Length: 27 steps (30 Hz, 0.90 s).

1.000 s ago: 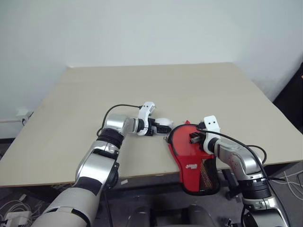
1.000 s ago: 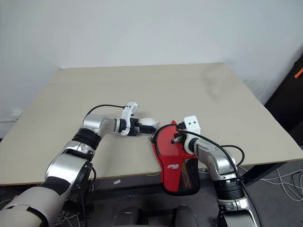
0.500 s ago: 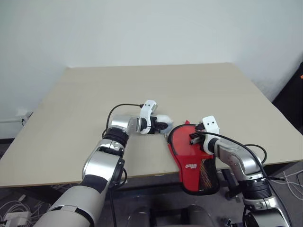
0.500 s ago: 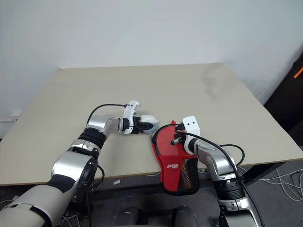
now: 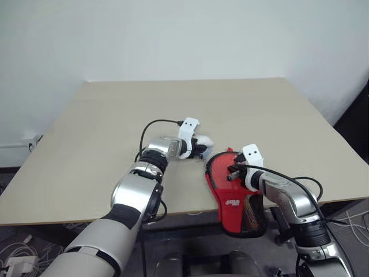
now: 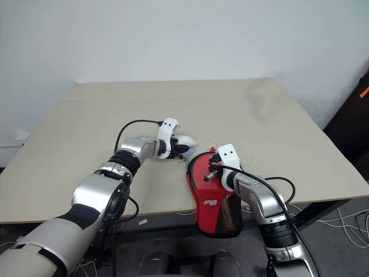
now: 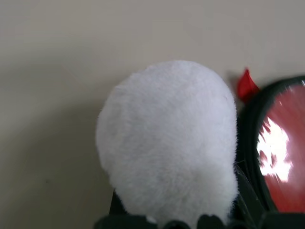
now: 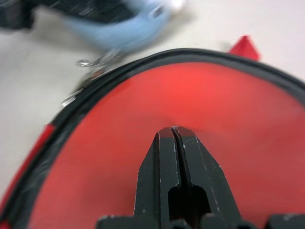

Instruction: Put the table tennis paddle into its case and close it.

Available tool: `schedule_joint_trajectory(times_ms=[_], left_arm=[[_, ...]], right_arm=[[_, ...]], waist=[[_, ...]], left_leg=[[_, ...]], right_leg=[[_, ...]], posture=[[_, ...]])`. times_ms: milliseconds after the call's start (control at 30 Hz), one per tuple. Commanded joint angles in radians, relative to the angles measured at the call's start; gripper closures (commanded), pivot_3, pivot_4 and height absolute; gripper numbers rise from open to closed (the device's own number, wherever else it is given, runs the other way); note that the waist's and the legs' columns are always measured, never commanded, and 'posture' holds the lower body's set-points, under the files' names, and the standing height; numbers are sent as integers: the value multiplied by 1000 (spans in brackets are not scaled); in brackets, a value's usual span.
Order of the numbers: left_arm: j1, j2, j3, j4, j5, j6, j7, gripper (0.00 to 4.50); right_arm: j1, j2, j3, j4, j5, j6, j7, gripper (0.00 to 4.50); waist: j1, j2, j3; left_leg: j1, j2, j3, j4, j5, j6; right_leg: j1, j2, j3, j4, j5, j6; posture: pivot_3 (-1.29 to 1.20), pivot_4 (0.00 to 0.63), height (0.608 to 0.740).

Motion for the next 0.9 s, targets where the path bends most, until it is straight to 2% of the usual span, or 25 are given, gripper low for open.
schedule_joint_trajectory(times_ms=[33,233,367,900], left_arm=[[-91,-14,58,4,-5,-82,68,3915],[-142,-70,119,37,-5,-160,120,3915],[-159,-106,117,51,18,-173,102,3915],[-171,-272,126,95,105,-274,194,3915]], right_arm=[[16,2,16,-4,2,36,8,4500],[14,9,-1,4,-8,45,-10,4500],[19,13,2,-3,-12,52,-12,4500],[81,28,-10,-108,-7,115,-48,4500]], waist=[[0,0,0],[0,0,0],[0,0,0],[13,-1,0]], left_leg=[[0,0,0,0,0,1],[0,0,1,0,1,3],[0,0,1,0,1,3],[0,0,1,1,-1,6]], right_leg=[[0,0,0,0,0,0],[0,0,0,0,0,0],[0,0,0,0,0,0],[0,0,0,-1,0,0]], posture=[[0,0,724],[0,0,724],[0,0,724],[0,0,724]])
